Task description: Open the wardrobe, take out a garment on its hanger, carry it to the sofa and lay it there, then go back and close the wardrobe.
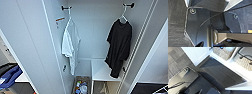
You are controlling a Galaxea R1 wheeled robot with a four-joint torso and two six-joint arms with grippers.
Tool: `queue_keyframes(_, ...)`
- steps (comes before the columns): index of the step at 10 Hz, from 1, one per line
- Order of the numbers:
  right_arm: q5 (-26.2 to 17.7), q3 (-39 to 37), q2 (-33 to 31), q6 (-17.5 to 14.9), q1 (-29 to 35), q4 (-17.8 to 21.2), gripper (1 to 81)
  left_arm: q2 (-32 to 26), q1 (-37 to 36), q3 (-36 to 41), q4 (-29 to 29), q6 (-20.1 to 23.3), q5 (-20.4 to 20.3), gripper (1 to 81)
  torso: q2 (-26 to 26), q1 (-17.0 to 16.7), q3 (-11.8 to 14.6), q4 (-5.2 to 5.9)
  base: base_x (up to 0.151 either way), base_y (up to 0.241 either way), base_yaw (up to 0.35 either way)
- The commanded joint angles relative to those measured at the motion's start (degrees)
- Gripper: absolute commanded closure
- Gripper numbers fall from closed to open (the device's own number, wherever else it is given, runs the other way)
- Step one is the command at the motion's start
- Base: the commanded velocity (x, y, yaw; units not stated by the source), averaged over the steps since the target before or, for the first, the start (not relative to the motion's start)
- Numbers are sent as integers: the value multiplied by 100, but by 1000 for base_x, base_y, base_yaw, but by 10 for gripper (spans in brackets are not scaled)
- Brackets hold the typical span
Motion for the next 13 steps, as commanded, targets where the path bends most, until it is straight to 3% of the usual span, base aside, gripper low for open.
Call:
queue_keyframes(1,-1190,188,442,-468,916,-369,10,-20,-120,40,42,-38,305,10,0,0,0,0,0,0,0)
queue_keyframes(3,-1675,162,706,-681,1311,-361,10,7,-120,57,60,-38,323,10,2,2,0,0,0,0,0)
queue_keyframes(5,-2167,92,759,-593,1724,-290,10,15,-120,57,60,-38,393,10,2,5,-2,0,0,0,0)
queue_keyframes(7,-2395,-232,750,-523,2006,-299,10,42,-120,57,95,-38,393,10,2,5,-2,0,0,0,0)
queue_keyframes(9,-2440,-768,689,21,2200,-202,10,68,-120,57,104,-30,420,10,2,9,-5,0,0,0,0)
queue_keyframes(11,-2457,-1068,417,803,2359,-193,10,77,-93,57,113,-29,446,10,2,11,-5,0,0,0,0)
queue_keyframes(13,-2449,-1157,30,1200,2324,-1,10,86,-67,57,113,-21,446,10,2,11,-5,0,0,0,0)
